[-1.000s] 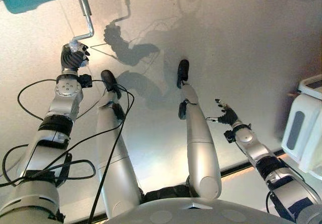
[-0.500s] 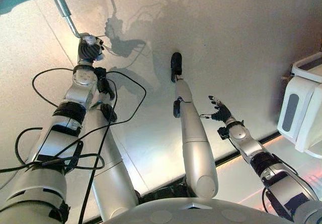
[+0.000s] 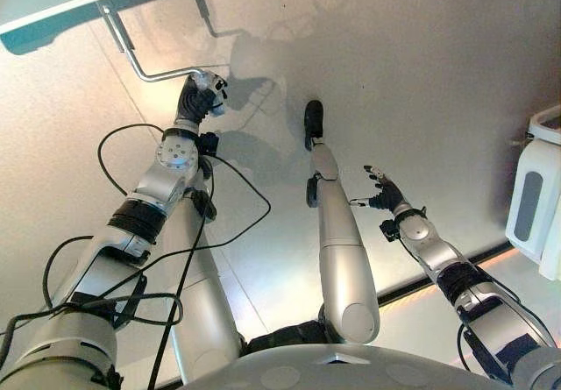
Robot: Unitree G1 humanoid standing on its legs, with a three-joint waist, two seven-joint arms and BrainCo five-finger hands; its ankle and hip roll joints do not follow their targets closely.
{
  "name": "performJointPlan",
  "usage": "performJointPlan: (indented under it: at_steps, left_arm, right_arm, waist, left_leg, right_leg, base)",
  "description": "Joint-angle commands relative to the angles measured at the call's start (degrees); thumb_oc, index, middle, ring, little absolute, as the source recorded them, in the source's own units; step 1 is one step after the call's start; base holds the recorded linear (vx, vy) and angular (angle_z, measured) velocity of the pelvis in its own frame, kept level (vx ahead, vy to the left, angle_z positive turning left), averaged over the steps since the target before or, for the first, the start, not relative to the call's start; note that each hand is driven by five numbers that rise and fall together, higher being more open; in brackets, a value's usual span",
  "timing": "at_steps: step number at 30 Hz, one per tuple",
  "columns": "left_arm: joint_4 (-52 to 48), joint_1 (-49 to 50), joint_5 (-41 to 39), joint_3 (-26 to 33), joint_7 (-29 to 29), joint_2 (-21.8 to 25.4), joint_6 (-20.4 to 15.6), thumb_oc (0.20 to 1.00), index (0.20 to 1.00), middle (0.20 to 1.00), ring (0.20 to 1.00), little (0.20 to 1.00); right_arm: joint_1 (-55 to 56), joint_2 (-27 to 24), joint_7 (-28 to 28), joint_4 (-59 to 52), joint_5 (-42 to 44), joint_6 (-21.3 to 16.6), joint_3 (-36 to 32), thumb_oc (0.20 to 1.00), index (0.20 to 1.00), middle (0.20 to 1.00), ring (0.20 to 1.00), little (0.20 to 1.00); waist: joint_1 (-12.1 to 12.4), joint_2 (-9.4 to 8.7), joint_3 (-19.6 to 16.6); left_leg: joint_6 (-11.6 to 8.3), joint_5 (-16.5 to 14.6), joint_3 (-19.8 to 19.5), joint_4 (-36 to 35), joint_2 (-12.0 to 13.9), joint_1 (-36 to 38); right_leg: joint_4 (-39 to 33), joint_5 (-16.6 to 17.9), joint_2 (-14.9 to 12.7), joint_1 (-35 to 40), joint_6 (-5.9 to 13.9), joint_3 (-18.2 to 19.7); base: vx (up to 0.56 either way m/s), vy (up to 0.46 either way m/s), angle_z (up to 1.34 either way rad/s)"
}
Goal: Raise the hospital bed
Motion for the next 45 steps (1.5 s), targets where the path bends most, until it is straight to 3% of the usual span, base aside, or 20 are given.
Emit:
performJointPlan:
  at_steps: [1, 2, 6, 9, 19, 25, 27, 28, 29, 30, 32, 36, 39, 45]
  left_arm:
    - [-11.59, 2.28, 0.4, 3.18, -3.36, 2.3, -6.41, 0.2, 0.2, 0.2, 0.2, 0.2]
    - [-11.64, 2.32, 0.41, 3.24, -3.36, 2.31, -6.38, 0.2, 0.2, 0.2, 0.2, 0.2]
    - [-19.0, 12.99, -1.58, 8.8, -6.24, 4.92, -7.16, 0.2, 0.2, 0.2, 0.2, 0.2]
    - [-21.39, 18.58, -2.0, 11.36, -7.63, 5.77, -6.95, 0.2, 0.2, 0.2, 0.2, 0.2]
    - [-20.86, 30.37, -0.59, 19.2, -8.65, 7.36, -6.3, 0.2, 0.2, 0.2, 0.2, 0.2]
    - [-4.92, 27.6, 4.17, 21.23, -4.36, 5.65, -5.48, 0.2, 0.2, 0.2, 0.2, 0.2]
    - [-4.88, 27.55, 4.17, 21.2, -4.36, 5.65, -5.5, 0.2, 0.2, 0.2, 0.2, 0.2]
    - [4.43, 22.22, 4.99, 19.89, -2.64, 5.03, -4.79, 0.2, 0.2, 0.2, 0.2, 0.2]
    - [4.48, 22.15, 4.98, 19.85, -2.64, 5.03, -4.81, 0.2, 0.2, 0.2, 0.2, 0.2]
    - [10.72, 18.09, 3.57, 19.45, -0.88, 5.02, -4.59, 0.2, 0.2, 0.2, 0.2, 0.2]
    - [14.83, 15.35, 3.13, 18.82, -0.35, 4.9, -4.35, 0.2, 0.2, 0.2, 0.2, 0.2]
    - [29.24, 3.31, 2.69, 16.8, 2.35, 6.9, -2.95, 0.2, 0.2, 0.2, 0.2, 0.2]
    - [35.06, -1.53, 3.17, 15.21, 2.97, 7.3, -1.84, 0.2, 0.2, 0.2, 0.2, 0.2]
    - [39.9, -5.59, 3.73, 13.91, 3.23, 7.53, -0.61, 0.2, 0.2, 0.2, 0.2, 0.2]
  right_arm:
    - [4.9, -2.41, 0.65, -0.38, -0.53, 0.48, -1.37, 1.0, 1.0, 1.0, 1.0, 1.0]
    - [4.88, -2.41, 0.65, -0.38, -0.53, 0.48, -1.34, 1.0, 1.0, 1.0, 1.0, 1.0]
    - [8.32, -2.75, 0.92, 1.08, -0.69, 0.38, -4.31, 1.0, 1.0, 1.0, 1.0, 1.0]
    - [9.91, -3.09, 0.91, 1.87, -0.84, 0.23, -5.88, 1.0, 1.0, 1.0, 1.0, 1.0]
    - [13.02, -2.75, 1.18, 1.68, -0.51, -0.34, -8.91, 1.0, 1.0, 1.0, 1.0, 1.0]
    - [12.49, -3.07, 1.07, 1.42, -0.31, -0.4, -8.98, 1.0, 1.0, 1.0, 1.0, 1.0]
    - [12.48, -3.07, 1.07, 1.42, -0.31, -0.4, -9.0, 1.0, 1.0, 1.0, 1.0, 1.0]
    - [11.6, -3.65, 0.9, 1.46, -0.3, -0.5, -8.52, 1.0, 1.0, 1.0, 1.0, 1.0]
    - [11.59, -3.65, 0.9, 1.47, -0.3, -0.5, -8.55, 1.0, 1.0, 1.0, 1.0, 1.0]
    - [11.37, -4.08, 0.57, 1.43, -0.4, -0.68, -7.27, 1.0, 1.0, 1.0, 1.0, 1.0]
    - [10.77, -4.06, 0.43, 1.55, -0.26, -0.74, -6.69, 1.0, 1.0, 1.0, 1.0, 1.0]
    - [8.92, -2.76, -0.09, 1.13, 1.6, -1.2, -3.4, 1.0, 1.0, 1.0, 1.0, 1.0]
    - [8.47, -1.84, -0.16, 1.09, 2.69, -1.29, -1.46, 1.0, 1.0, 1.0, 1.0, 1.0]
    - [7.82, -1.04, -0.12, 0.72, 3.96, -1.46, 0.1, 1.0, 1.0, 1.0, 1.0, 1.0]
  waist:
    - [1.54, 3.17, -0.27]
    - [1.46, 3.16, -0.27]
    - [4.19, 6.26, -0.27]
    - [5.24, 7.61, -0.27]
    - [6.9, 7.85, -0.27]
    - [6.28, 5.79, -0.27]
    - [6.31, 5.8, -0.27]
    - [5.09, 4.06, -0.27]
    - [5.13, 4.07, -0.27]
    - [4.34, 2.54, -0.27]
    - [3.87, 1.81, -0.27]
    - [1.46, -1.9, -0.27]
    - [0.82, -3.13, -0.27]
    - [0.3, -4.11, -0.27]
  left_leg:
    - [-1.63, 5.68, -2.01, -4.95, -0.79, 0.93]
    - [-1.63, 5.79, -2.02, -5.1, -0.86, 0.99]
    - [-2.95, 9.97, -3.1, -12.47, -1.27, 6.69]
    - [-3.42, 10.8, -3.54, -14.25, -1.31, 9.36]
    - [-2.92, 9.92, -4.05, -12.99, -0.63, 12.94]
    - [-1.95, 7.75, -4.33, -8.36, -0.79, 9.42]
    - [-1.95, 7.73, -4.33, -8.31, -0.79, 9.37]
    - [-1.53, 6.05, -3.4, -5.22, -0.62, 6.09]
    - [-1.53, 6.01, -3.4, -5.15, -0.6, 6.03]
    - [-1.64, 2.62, -3.48, -1.74, 0.08, 5.08]
    - [-1.54, 1.77, -3.25, -0.47, 0.4, 3.82]
    - [-1.16, -2.98, -3.08, 8.23, 1.88, -2.74]
    - [-0.9, -5.88, -3.18, 13.11, 2.6, -5.39]
    - [-0.37, -8.53, -3.55, 17.35, 2.89, -7.59]
  right_leg:
    - [-0.6, 2.52, -1.48, 1.08, 4.05, -1.89]
    - [-0.62, 2.54, -1.53, 1.1, 4.05, -1.9]
    - [0.17, 0.66, -1.05, 5.13, 3.33, -4.26]
    - [1.03, -0.52, -0.96, 7.35, 2.83, -5.34]
    - [1.94, -1.41, -1.03, 11.19, 2.87, -6.56]
    - [1.98, -0.27, -1.64, 8.94, 3.47, -6.06]
    - [2.0, -0.27, -1.64, 8.9, 3.47, -6.05]
    - [1.36, 1.08, -2.22, 6.92, 3.89, -5.14]
    - [1.39, 1.08, -2.2, 6.86, 3.89, -5.12]
    - [1.33, 0.16, -2.05, 7.16, 4.1, -4.5]
    - [0.88, 0.67, -1.96, 6.59, 4.13, -4.09]
    - [-0.82, 2.13, -1.7, 4.23, 4.13, -2.65]
    - [-1.2, 1.95, -1.64, 3.57, 4.13, -1.93]
    - [-0.19, 1.3, -1.62, 2.57, 4.13, -1.1]
  base:
    - [-0.1, -0.098, 0.02]
    - [-0.09, -0.129, 0.06]
    - [-0.01, -0.112, 0.15]
    - [0.0, -0.076, 0.16]
    - [0.0, -0.016, 0.05]
    - [-0.02, 0.05, -0.03]
    - [0.0, 0.094, -0.02]
    - [0.0, 0.124, 0.02]
    - [0.08, 0.218, 0.03]
    - [0.08, 0.146, 0.03]
    - [0.05, 0.124, -0.03]
    - [0.04, 0.135, -0.09]
    - [0.07, 0.11, -0.25]
    - [0.04, 0.062, -0.07]
